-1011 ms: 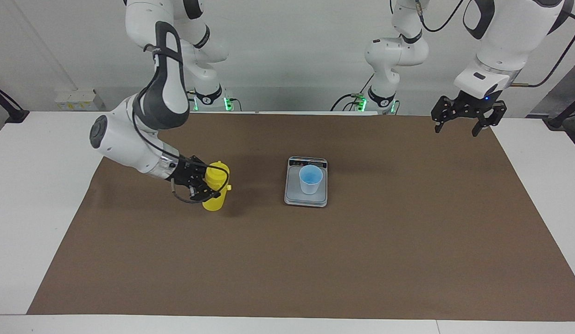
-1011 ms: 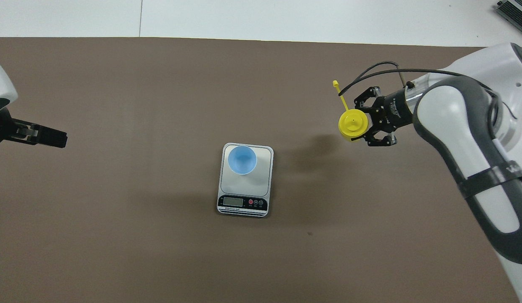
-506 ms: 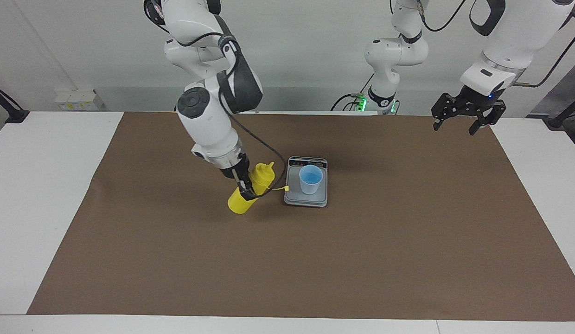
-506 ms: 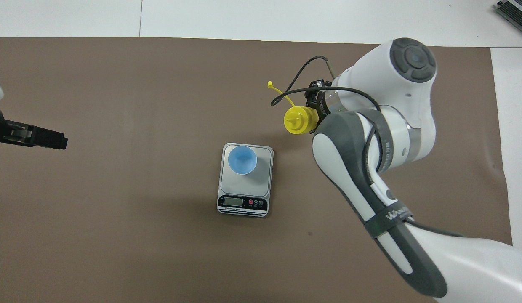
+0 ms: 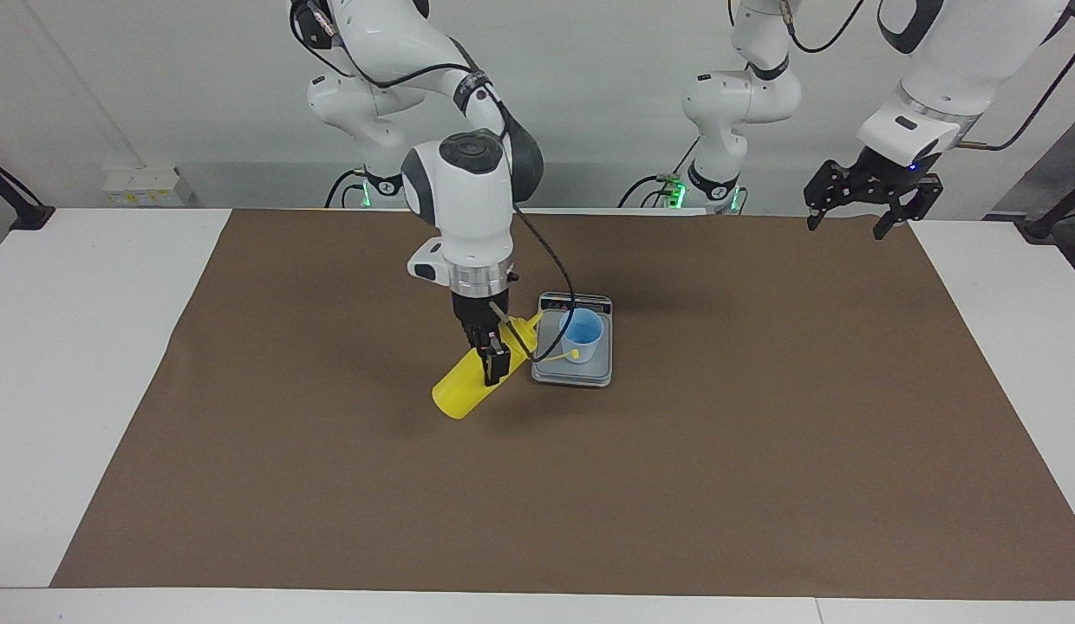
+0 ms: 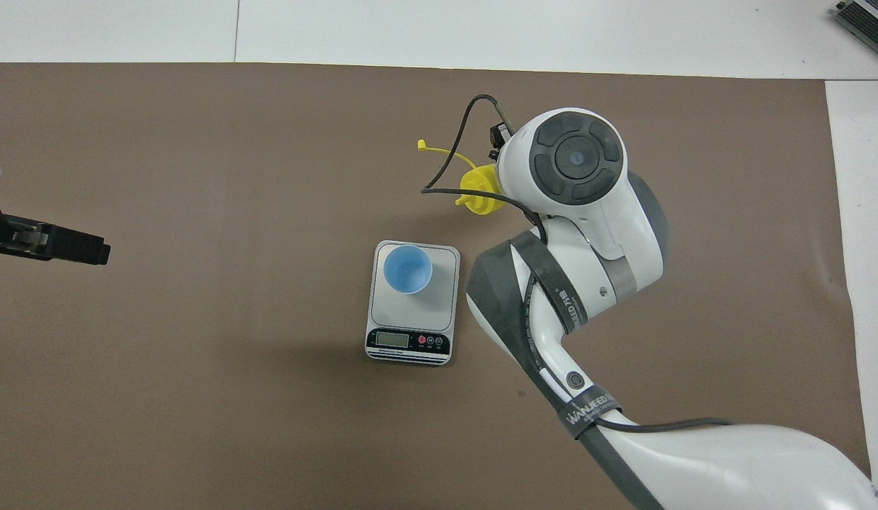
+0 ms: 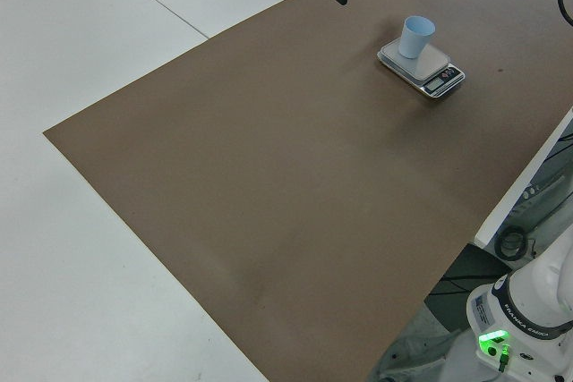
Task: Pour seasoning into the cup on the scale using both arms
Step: 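Lift the yellow bottle with the right gripper over the blue cup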
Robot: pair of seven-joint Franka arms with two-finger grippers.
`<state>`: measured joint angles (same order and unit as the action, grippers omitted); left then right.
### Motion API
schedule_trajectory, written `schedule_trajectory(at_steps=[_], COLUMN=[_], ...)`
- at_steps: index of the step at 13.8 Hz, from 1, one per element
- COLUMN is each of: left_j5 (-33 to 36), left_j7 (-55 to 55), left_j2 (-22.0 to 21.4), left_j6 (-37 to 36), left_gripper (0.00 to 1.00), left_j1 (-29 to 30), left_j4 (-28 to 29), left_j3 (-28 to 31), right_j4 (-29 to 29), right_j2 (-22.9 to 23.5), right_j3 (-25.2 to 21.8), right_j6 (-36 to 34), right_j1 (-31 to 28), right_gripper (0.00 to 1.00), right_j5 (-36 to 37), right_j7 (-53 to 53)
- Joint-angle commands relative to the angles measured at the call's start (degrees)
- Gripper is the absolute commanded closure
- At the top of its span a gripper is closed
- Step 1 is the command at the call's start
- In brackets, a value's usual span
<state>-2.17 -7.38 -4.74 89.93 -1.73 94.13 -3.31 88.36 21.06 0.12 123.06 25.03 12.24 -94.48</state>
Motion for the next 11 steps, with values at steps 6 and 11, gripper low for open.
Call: schedule_trajectory(at_steps=[6, 11], left_j5=[-0.8, -0.7], left_j7=[-0.6, -0.6], left_j2=[-1.5, -1.5], left_j6=[-0.7, -0.7], left_gripper=[0.00, 0.00], left_j1=[0.9, 0.9], left_j4=[1.2, 1.1], left_j3=[-0.5, -0.4], right_j4=[-0.3, -0.3], right_j2=[1.8, 4.6], right_j3=[-0.1, -0.1], right_j6=[3.1, 2.4], right_j1=[5.0, 8.6], right_gripper=[1.00, 1.00], right_j5=[20.4, 33.4], right_j7=[-3.8, -12.6])
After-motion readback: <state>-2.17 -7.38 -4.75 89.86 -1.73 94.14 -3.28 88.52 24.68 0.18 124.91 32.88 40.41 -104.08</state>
